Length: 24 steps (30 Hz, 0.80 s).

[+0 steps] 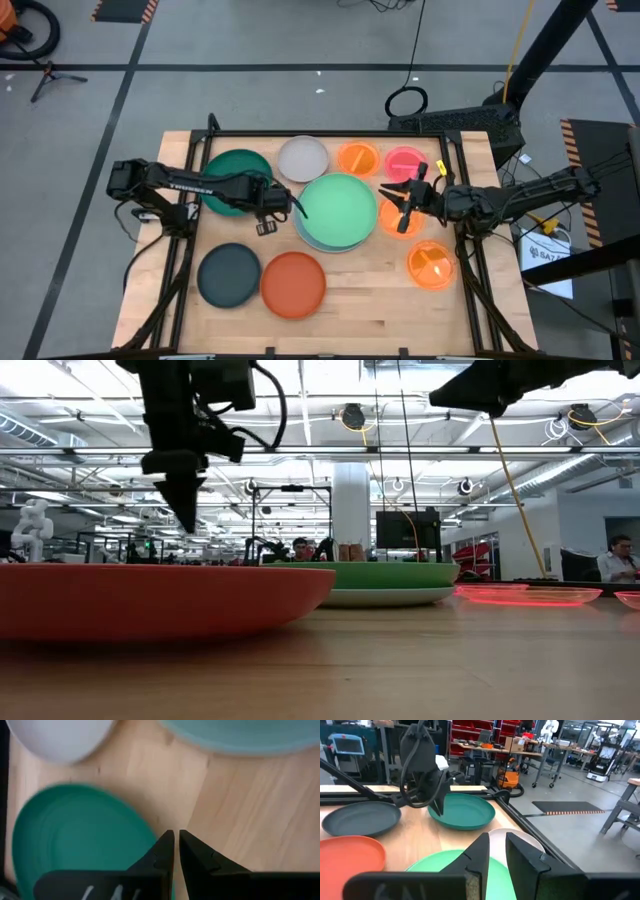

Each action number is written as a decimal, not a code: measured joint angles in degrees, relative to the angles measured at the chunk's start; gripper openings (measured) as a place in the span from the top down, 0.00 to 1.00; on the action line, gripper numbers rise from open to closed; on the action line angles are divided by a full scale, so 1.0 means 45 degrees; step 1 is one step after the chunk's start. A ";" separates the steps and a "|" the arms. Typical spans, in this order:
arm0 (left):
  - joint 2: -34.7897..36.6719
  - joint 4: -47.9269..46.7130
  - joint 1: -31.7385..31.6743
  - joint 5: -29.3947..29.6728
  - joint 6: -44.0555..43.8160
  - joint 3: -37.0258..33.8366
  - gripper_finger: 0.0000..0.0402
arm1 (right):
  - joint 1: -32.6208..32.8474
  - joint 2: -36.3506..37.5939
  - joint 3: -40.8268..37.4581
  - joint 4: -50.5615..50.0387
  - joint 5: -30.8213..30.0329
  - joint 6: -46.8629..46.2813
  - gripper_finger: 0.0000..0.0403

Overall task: Stack plastic plates
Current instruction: Stack the green plate on top of the light green plate

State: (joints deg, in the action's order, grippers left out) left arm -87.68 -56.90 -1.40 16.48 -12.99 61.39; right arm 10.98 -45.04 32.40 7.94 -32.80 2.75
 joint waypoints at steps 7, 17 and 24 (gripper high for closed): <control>-0.0078 -0.0700 -0.0439 -0.0628 -0.0001 -0.0005 0.73 | -0.0005 0.0005 0.0000 -0.0257 0.0010 0.0613 0.86; -0.0083 0.0501 -0.0863 -0.0600 0.2201 -0.1337 0.57 | -0.0005 0.0050 0.0000 -0.0690 0.0010 0.0947 0.86; -0.0083 0.1442 -0.1398 0.0055 0.1607 -0.2370 0.56 | -0.0005 0.0068 0.0000 -0.0685 0.0000 0.1115 0.86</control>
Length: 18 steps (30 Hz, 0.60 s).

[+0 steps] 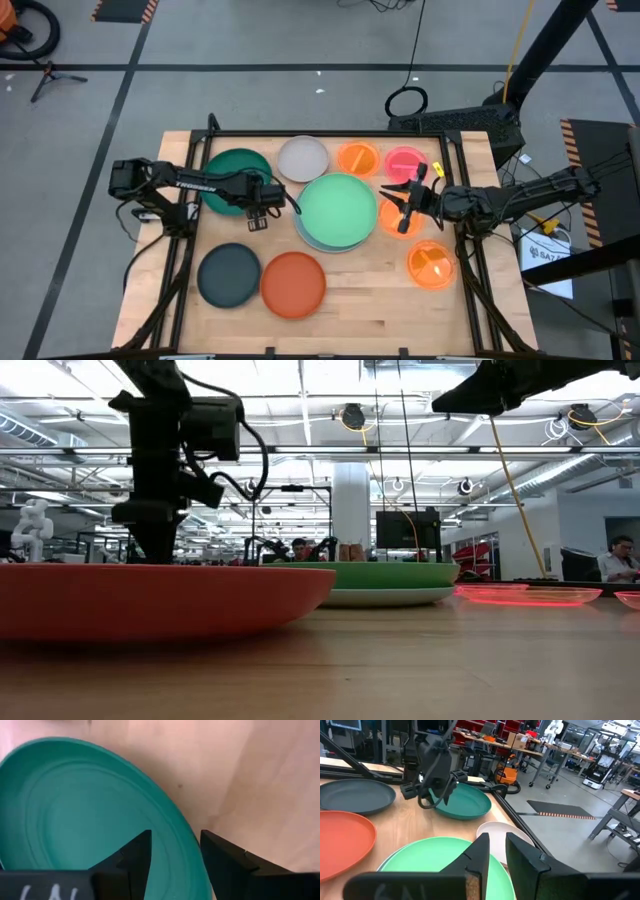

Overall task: Stack plastic plates
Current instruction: Stack the green plate on top of the light green plate

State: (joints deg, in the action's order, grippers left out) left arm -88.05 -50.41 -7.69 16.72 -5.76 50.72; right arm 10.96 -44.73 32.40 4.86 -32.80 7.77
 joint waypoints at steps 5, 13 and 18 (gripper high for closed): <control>0.0000 0.0394 -0.0059 -0.0278 -0.0314 -0.0231 0.56 | 0.0000 0.0000 0.0000 0.0000 -0.0010 0.0000 0.86; 0.0000 0.1110 -0.0062 -0.0348 -0.1207 -0.0841 0.56 | 0.0000 0.0000 0.0000 0.0000 -0.0019 0.0000 0.86; 0.0000 0.1556 -0.0057 -0.0363 -0.1699 -0.1520 0.56 | 0.0000 0.0000 0.0000 0.0002 -0.0024 0.0000 0.86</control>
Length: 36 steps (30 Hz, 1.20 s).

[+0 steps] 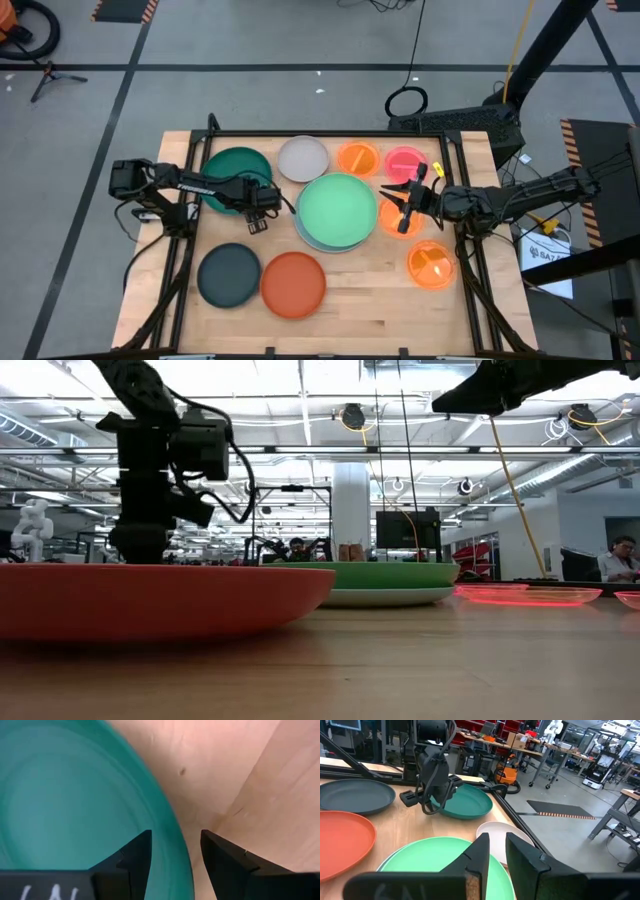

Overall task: Stack plastic plates
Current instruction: Stack the green plate on top of the light green plate

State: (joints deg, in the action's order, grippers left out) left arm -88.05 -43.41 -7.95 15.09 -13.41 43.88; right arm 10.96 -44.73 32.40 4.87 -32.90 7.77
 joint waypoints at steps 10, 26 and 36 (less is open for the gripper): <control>0.0000 0.0013 0.0494 0.0221 -0.0539 -0.0059 0.73 | 0.0000 0.0000 -0.0002 0.0003 -0.0005 0.0090 0.86; 0.0005 -0.1990 0.1615 0.1234 -0.2486 0.0724 0.97 | 0.0000 0.0000 -0.0005 0.0054 -0.0005 0.0097 0.86; 0.0005 -0.3851 0.3283 0.1754 -0.2249 0.2776 0.97 | 0.0000 0.0000 -0.0005 0.0139 -0.0008 0.0005 0.86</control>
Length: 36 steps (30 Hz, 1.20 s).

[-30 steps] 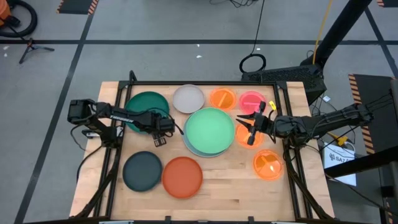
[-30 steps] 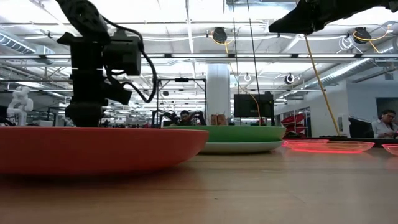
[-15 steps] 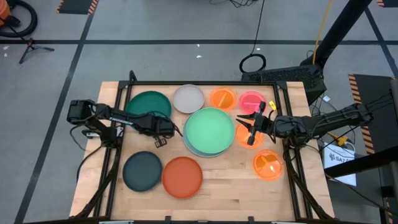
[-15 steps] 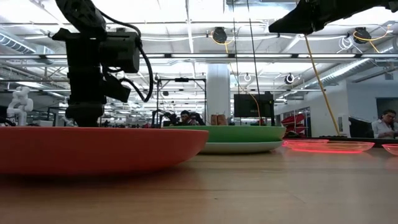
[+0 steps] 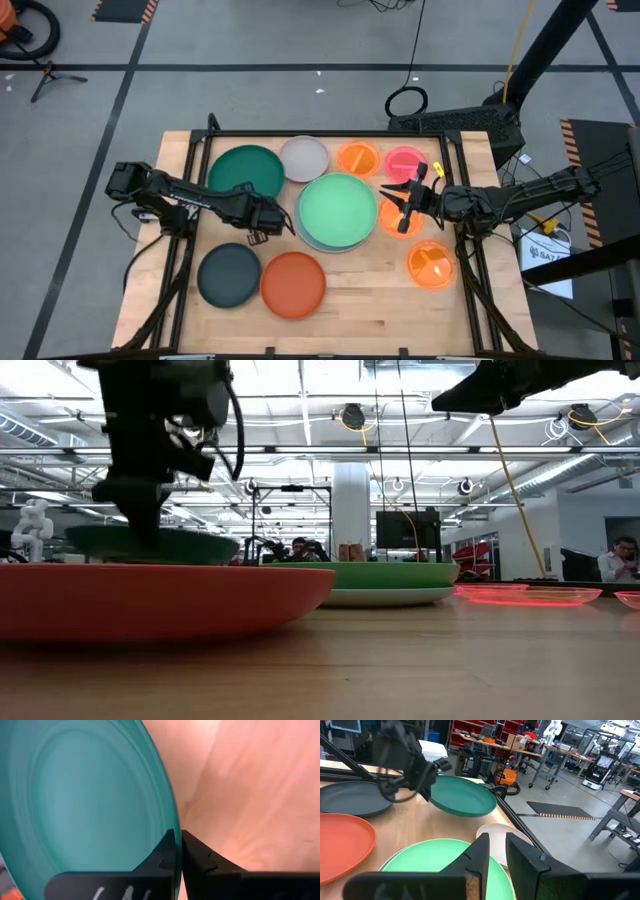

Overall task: Stack plastic plates
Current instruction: Stack the green plate on top of the light green plate

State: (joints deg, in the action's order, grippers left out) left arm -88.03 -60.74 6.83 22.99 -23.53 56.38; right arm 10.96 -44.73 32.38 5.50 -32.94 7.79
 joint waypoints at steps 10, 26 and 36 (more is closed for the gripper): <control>-0.0005 0.1042 0.1348 0.0232 0.1784 0.2866 0.97 | 0.0000 0.0000 0.0000 0.0010 0.0001 -0.0003 0.86; -0.0086 0.7682 0.1511 -0.0356 0.5068 0.3250 0.97 | 0.0000 -0.0003 -0.0005 0.0015 -0.0002 0.0102 0.86; -0.1058 0.8889 0.1487 -0.0457 0.5793 0.3255 0.97 | 0.0000 0.0376 -0.0015 0.0103 -0.0002 0.0426 0.86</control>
State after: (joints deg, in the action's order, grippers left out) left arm -92.79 -20.74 13.52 20.93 2.54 71.02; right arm 10.96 -43.04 32.32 5.96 -32.95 9.71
